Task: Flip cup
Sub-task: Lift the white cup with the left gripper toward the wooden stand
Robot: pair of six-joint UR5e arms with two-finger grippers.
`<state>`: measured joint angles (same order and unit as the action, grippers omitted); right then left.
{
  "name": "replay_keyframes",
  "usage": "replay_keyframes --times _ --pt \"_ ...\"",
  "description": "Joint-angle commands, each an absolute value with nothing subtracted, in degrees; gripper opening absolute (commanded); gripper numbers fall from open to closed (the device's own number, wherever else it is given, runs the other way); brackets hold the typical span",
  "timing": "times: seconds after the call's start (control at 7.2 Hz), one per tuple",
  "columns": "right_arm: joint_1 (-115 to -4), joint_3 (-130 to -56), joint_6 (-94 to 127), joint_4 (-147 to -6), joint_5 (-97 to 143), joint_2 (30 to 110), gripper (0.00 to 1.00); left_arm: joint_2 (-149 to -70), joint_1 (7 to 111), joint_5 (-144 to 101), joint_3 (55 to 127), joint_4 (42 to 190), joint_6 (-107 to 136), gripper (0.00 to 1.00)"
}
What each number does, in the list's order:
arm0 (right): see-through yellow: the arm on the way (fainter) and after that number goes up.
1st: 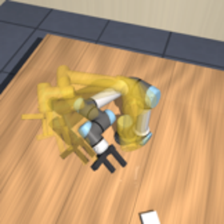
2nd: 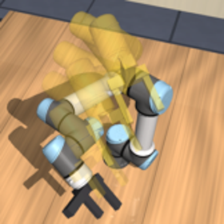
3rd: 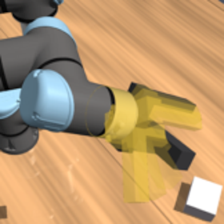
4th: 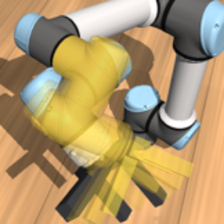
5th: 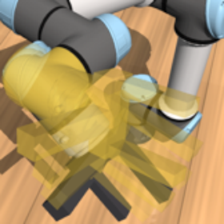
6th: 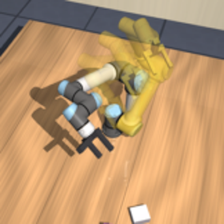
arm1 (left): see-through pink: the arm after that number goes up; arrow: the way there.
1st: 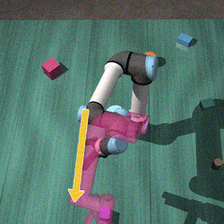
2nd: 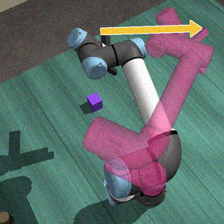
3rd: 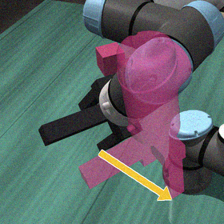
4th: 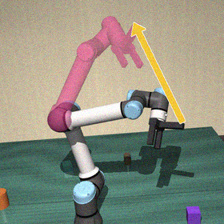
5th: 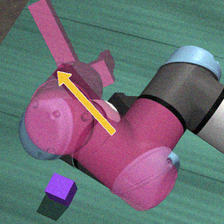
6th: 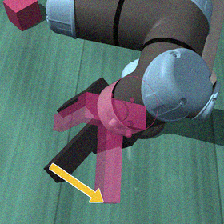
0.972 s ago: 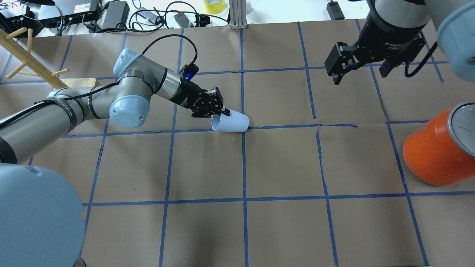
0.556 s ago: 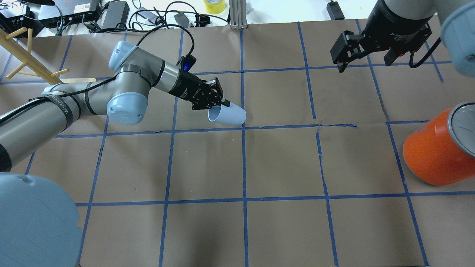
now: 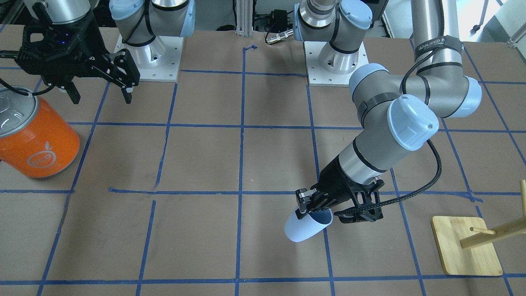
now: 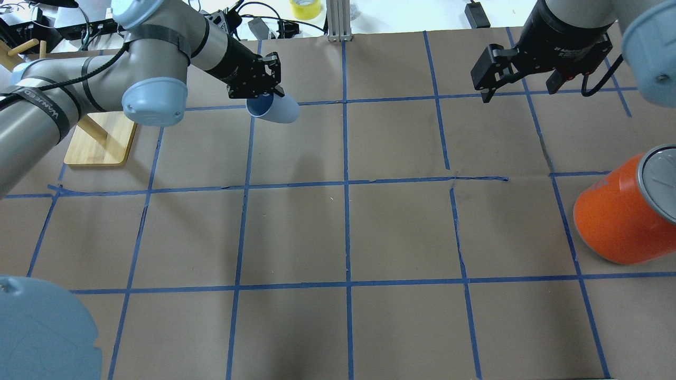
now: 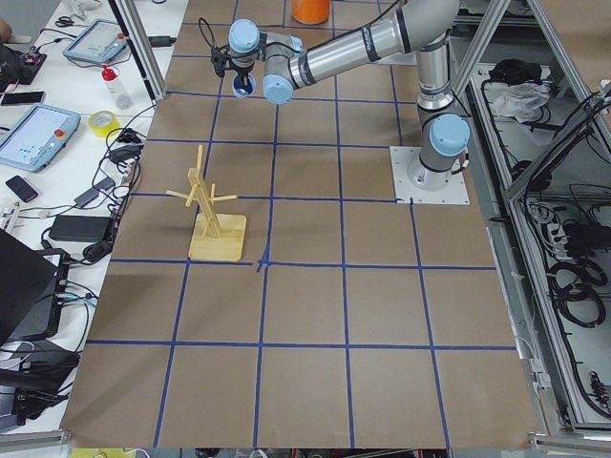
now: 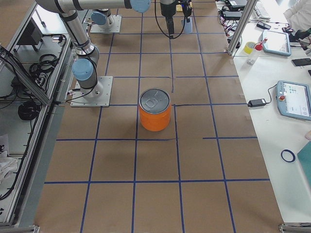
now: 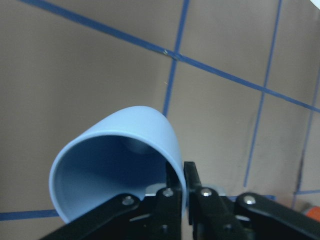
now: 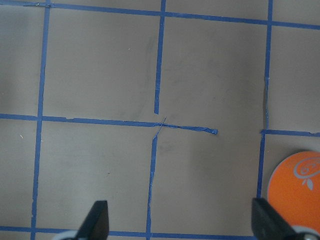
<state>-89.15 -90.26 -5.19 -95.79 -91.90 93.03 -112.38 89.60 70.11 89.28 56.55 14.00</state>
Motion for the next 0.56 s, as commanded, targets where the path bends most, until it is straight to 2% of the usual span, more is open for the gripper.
replay_keyframes --times 0.0,0.42 --pt "-89.21 -90.26 -5.27 -95.63 -91.85 92.99 1.00 -113.81 89.47 85.83 84.31 64.40 -1.69 0.00" --pt "-89.03 -90.26 -5.19 -95.10 -92.02 93.16 1.00 -117.67 85.28 91.23 82.89 64.95 -12.98 0.00"
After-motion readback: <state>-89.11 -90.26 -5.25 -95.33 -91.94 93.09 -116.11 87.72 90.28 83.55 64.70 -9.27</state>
